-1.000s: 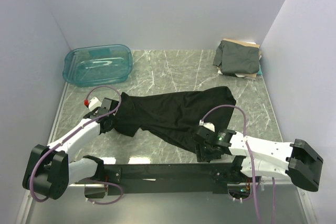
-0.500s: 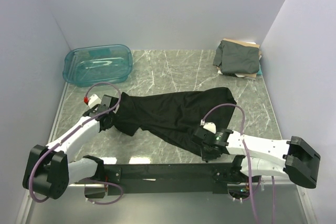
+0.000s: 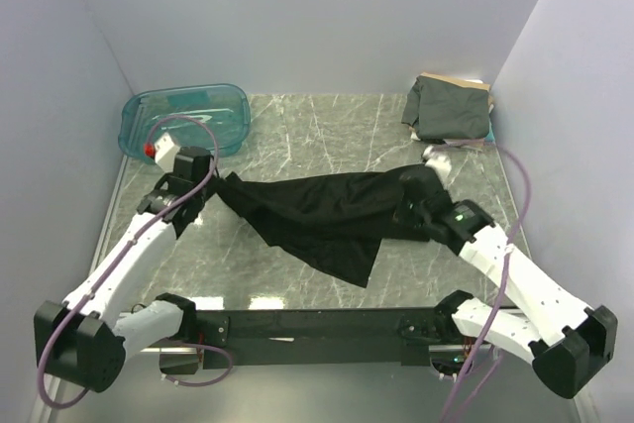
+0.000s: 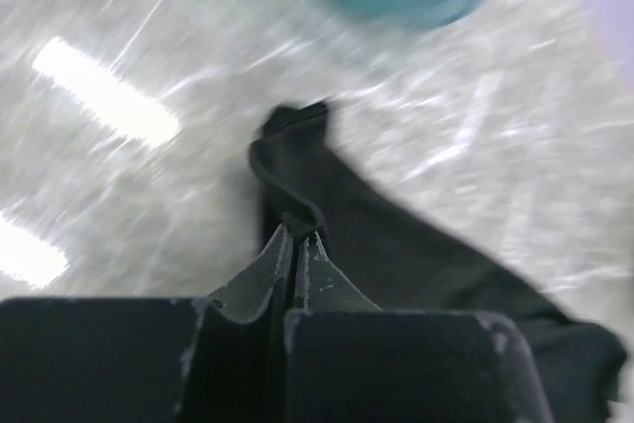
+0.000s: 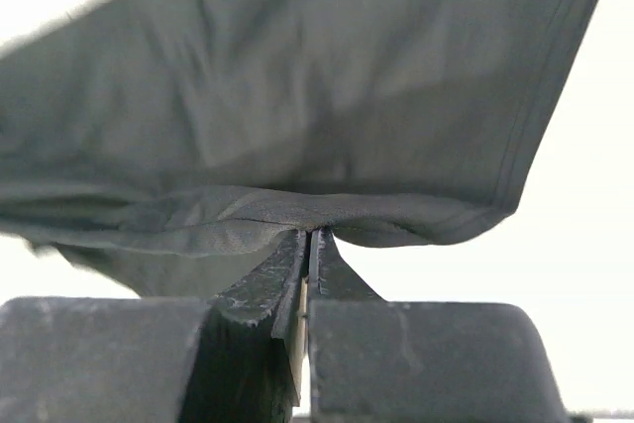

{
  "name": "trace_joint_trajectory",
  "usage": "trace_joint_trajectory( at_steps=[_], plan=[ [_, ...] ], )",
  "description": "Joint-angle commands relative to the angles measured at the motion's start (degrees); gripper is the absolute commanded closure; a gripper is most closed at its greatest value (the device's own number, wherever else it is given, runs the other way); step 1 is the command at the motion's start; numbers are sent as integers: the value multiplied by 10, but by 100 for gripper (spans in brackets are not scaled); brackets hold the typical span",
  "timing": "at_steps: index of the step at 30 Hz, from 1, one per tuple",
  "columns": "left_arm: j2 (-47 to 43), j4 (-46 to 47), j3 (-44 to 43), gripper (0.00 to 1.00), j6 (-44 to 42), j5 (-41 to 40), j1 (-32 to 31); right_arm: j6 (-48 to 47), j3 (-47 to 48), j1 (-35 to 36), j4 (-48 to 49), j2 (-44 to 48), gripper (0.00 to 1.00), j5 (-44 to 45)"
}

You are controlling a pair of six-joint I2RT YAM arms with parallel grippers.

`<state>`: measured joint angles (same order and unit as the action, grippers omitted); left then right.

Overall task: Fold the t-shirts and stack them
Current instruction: Flatten the tshirt out

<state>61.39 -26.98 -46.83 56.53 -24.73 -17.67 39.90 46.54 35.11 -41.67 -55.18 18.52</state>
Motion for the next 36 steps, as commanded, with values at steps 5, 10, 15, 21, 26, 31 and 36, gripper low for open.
trace_joint_trajectory(
  at_steps=[5,10,15,21,26,31,36],
  plan=[
    [-94,80,-97,99,-91,-12,0,-114,159,-50,34,28,100,77],
    [-115,44,-180,99,-102,-7,0,-160,227,-51,14,74,100,78],
    [-139,32,-257,99,-121,32,0,-203,316,-51,-23,103,100,84],
    [-166,-6,-359,99,-134,39,0,-257,429,-51,-74,126,100,31],
    [-196,7,-422,99,-160,87,0,-295,518,-51,-110,137,100,-21],
    [-225,11,-493,99,-176,136,1,-314,586,-51,-151,154,100,-108],
    [-217,-10,-583,99,-175,192,15,-309,615,-52,-151,185,100,-217]
  ],
)
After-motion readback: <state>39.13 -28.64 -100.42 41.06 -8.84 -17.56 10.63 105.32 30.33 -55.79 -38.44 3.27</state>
